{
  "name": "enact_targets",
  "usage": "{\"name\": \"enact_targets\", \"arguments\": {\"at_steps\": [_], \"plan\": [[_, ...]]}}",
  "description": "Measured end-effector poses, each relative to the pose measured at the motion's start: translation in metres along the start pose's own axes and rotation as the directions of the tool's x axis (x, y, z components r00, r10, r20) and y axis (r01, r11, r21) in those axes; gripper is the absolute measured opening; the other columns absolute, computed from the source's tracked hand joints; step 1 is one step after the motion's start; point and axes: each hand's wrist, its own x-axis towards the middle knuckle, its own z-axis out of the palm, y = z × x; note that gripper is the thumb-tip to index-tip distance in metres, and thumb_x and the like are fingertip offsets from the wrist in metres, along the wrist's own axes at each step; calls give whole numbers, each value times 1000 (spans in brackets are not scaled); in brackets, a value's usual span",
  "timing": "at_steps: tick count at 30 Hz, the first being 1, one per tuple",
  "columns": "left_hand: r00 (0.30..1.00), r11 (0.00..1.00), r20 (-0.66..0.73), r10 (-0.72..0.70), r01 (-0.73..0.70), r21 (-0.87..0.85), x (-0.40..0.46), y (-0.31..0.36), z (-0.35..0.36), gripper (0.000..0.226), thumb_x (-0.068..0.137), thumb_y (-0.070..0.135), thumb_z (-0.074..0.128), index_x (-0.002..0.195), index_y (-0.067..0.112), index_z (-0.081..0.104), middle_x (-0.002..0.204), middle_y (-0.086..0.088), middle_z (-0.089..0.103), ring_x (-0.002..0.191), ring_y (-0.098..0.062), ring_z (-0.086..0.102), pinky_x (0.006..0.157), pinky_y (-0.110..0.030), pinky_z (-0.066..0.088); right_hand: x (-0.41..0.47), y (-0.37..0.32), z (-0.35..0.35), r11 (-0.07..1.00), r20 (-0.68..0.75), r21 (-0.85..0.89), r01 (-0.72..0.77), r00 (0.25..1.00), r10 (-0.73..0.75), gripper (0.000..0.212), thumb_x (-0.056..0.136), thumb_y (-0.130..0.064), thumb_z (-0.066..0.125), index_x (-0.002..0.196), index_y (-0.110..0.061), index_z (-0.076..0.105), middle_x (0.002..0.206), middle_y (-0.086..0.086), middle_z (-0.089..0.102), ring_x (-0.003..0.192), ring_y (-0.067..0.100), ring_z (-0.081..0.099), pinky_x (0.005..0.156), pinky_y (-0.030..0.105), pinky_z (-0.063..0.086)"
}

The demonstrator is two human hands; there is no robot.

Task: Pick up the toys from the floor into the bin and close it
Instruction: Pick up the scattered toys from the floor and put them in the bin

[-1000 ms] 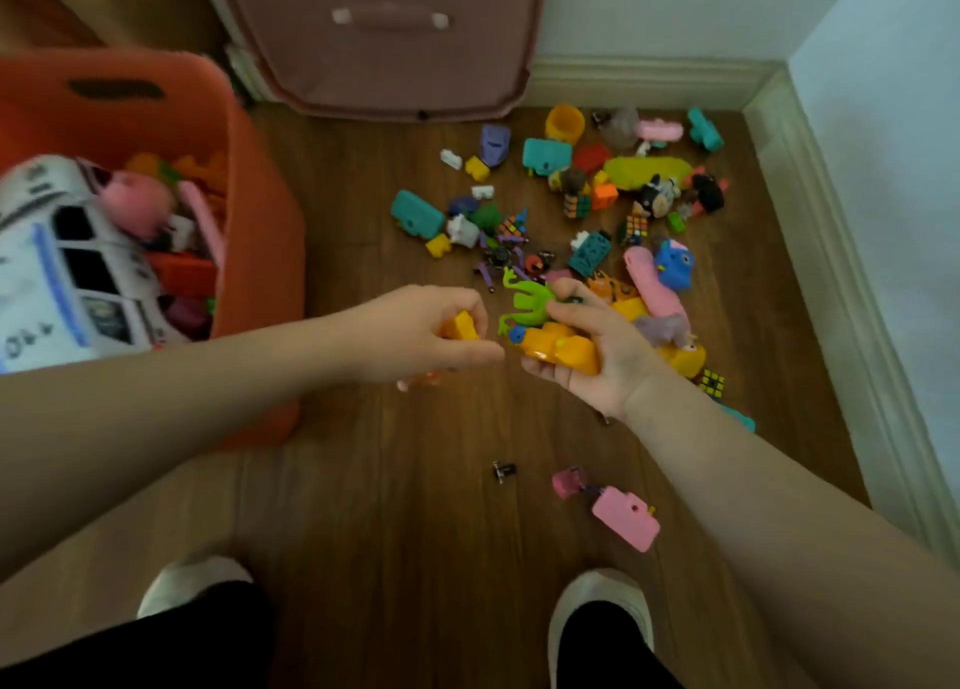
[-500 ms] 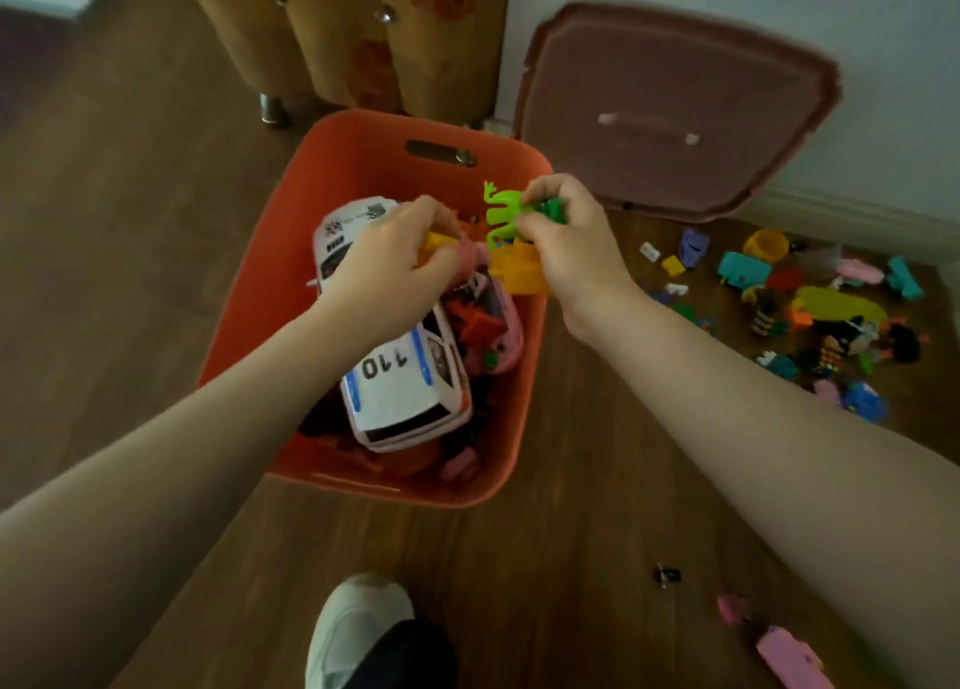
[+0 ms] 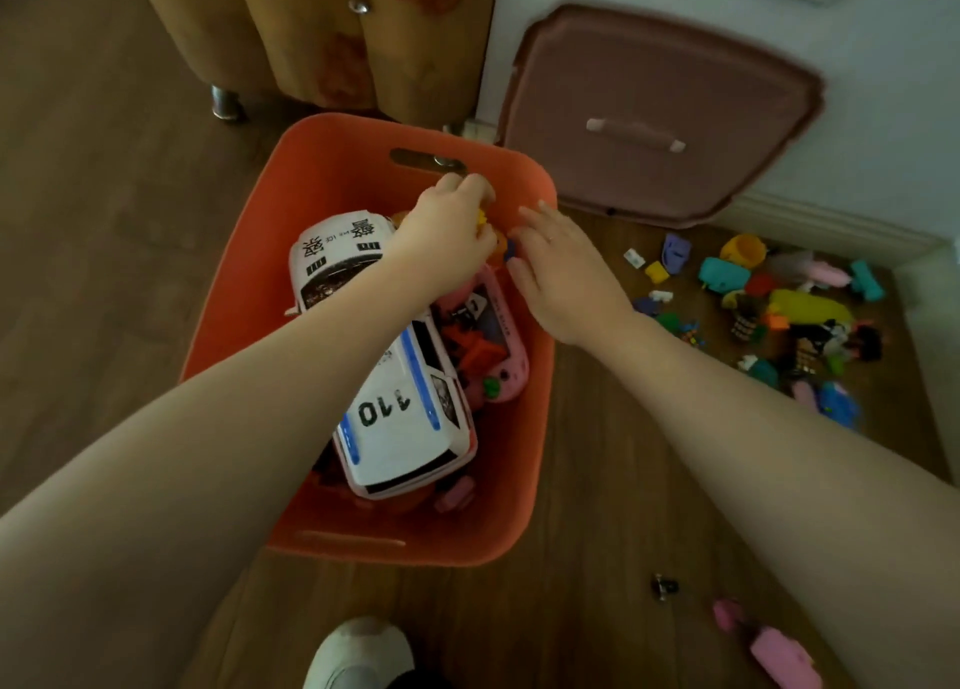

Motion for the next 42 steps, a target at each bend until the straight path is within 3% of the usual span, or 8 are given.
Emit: {"name": "enact_targets", "arguments": {"at_steps": [5, 11, 14, 20, 26, 31, 35, 42], "plan": [[990, 966, 117, -73, 41, 253, -5, 16, 22, 56, 96, 20, 35, 148, 15, 16, 155, -5, 19, 144, -28, 4, 114, -49, 5, -38, 29, 5, 993, -76, 93, -76, 994, 83, 55, 99, -34, 35, 148, -12, 25, 158, 9, 14, 147, 25, 9, 117, 34, 7], [895, 891, 46, 443, -445, 92, -51, 103, 47, 55, 88, 11, 45, 142, 14, 34, 143, -6, 38, 138, -25, 23, 110, -40, 22, -119, 116, 6, 966, -44, -157, -207, 978, 203, 46, 92, -27, 47, 132, -6, 50, 146, 18, 39, 141, 37, 25, 114, 48, 18], [777, 777, 244, 580, -618, 122, -63, 139, 84, 40, 90, 18, 44, 130, 14, 47, 130, -7, 48, 124, -27, 41, 96, -38, 37, -166, 152, 4, 935, 92, -276, -222, 962, 256, 34, 89, -21, 55, 119, -8, 60, 142, 14, 45, 142, 35, 22, 113, 48, 14], [548, 640, 729, 411, -743, 197, -85, 184, 172, 27, 96, 19, 37, 120, 12, 46, 118, -11, 54, 104, -31, 56, 69, -35, 41, -230, 177, 20, 952, 444, -239, -190, 851, 281, 23, 95, -21, 40, 105, -10, 57, 107, 9, 60, 107, 29, 54, 83, 36, 39], [301, 526, 948, 105, -826, 204, -127, 196, 261, 54, 90, 3, 50, 139, 13, 28, 125, -13, 46, 99, -28, 54, 63, -34, 41, -312, 189, 77, 995, 629, -50, -82, 772, 95, 35, 99, -31, 33, 124, -14, 51, 118, 7, 56, 110, 25, 52, 85, 37, 44], [383, 683, 920, 81, -694, 229, -158, 197, 308, 57, 91, 16, 55, 140, 15, 25, 134, -14, 35, 105, -30, 54, 70, -35, 45, -347, 203, 102, 994, 648, 67, -90, 761, 25, 50, 90, -50, 50, 127, -17, 47, 125, 4, 48, 114, 22, 48, 88, 34, 44], [410, 629, 912, 27, -716, 303, -169, 191, 327, 55, 89, 12, 55, 137, 14, 29, 139, -16, 29, 114, -32, 47, 80, -38, 47, -358, 208, 115, 995, 629, 94, -40, 777, -28, 59, 79, -53, 64, 122, -16, 47, 123, 5, 43, 111, 22, 48, 82, 33, 43], [519, 711, 855, 9, -604, 359, -175, 180, 335, 43, 93, 6, 44, 134, 10, 35, 136, -16, 32, 114, -30, 45, 85, -38, 46, -347, 186, 131, 990, 532, 109, -92, 847, 21, 37, 92, -28, 54, 124, -11, 49, 126, 8, 49, 117, 25, 47, 94, 36, 40]]}}
